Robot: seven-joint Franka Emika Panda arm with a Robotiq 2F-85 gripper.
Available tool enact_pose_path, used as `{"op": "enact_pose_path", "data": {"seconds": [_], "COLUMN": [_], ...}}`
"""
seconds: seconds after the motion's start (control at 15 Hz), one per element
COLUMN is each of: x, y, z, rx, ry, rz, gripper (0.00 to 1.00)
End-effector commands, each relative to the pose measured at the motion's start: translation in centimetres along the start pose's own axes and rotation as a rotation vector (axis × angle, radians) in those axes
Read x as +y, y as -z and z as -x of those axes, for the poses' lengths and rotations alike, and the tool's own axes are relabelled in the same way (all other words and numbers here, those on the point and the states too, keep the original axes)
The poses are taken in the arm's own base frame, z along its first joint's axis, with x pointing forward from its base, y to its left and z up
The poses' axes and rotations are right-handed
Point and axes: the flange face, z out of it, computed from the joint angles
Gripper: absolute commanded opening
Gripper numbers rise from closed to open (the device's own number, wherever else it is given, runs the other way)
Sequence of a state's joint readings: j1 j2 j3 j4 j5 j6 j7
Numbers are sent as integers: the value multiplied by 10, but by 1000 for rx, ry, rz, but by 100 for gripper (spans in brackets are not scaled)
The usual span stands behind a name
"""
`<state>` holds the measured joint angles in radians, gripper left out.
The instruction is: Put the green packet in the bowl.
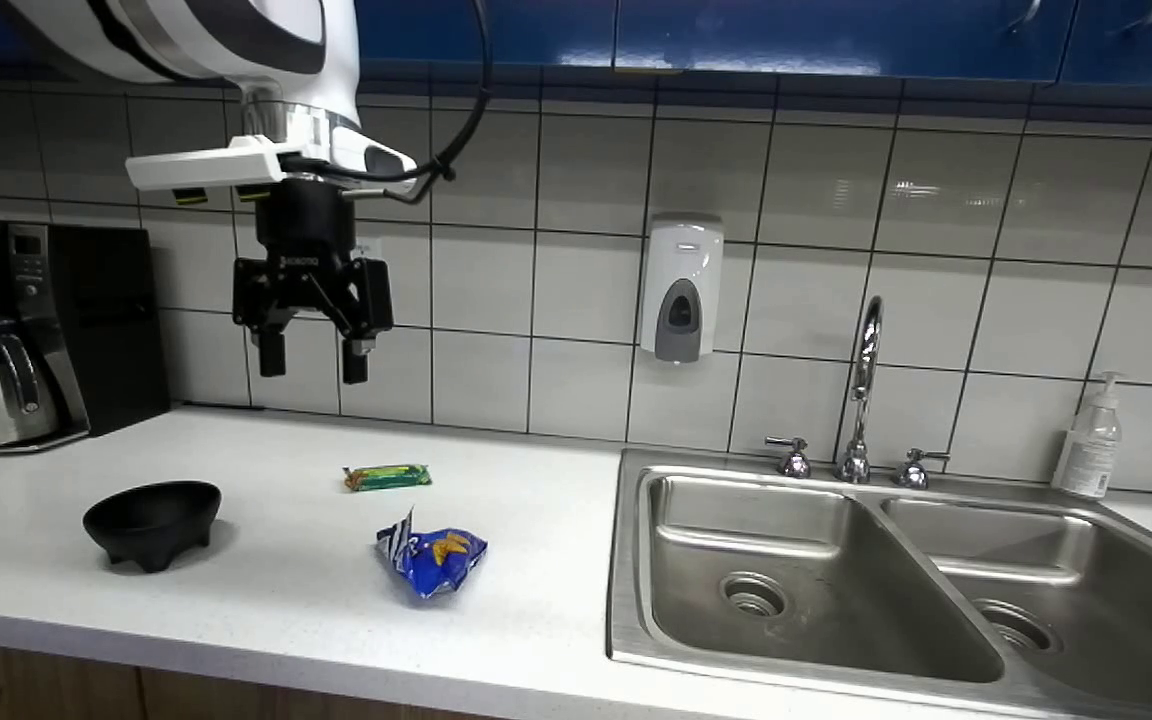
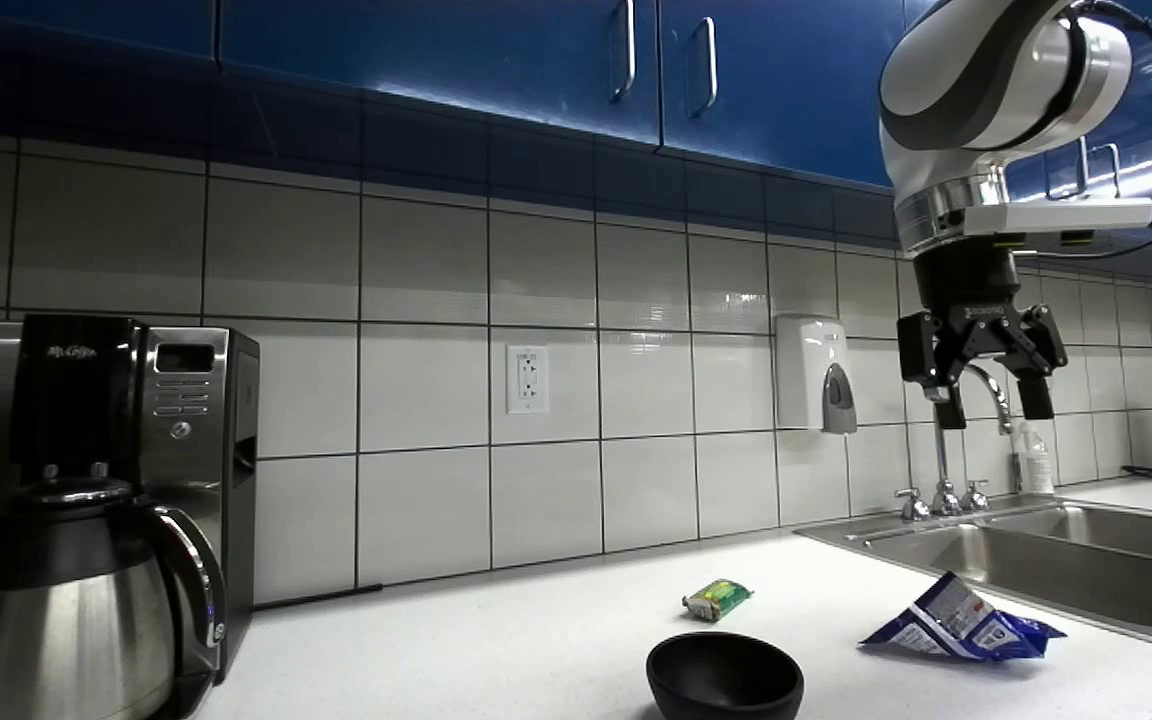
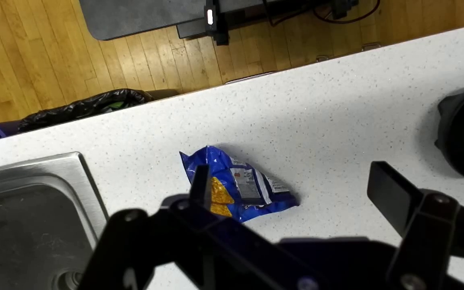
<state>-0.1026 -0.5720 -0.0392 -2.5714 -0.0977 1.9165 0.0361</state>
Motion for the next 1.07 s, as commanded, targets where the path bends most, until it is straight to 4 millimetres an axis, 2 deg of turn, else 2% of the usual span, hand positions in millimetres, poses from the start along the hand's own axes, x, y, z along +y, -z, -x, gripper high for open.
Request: {"op": "enact_pose_path", "data": {"seconds": [0.0,0.67,1.0], "x": [-8,-42,-58], "y": [-13,-68,-85], "z": [-14,-64,-94], "rx": [-5,-5,-19], "ry": [-22,-134,-183], "rz": [4,10,-12], "gripper": [100,100,100]}}
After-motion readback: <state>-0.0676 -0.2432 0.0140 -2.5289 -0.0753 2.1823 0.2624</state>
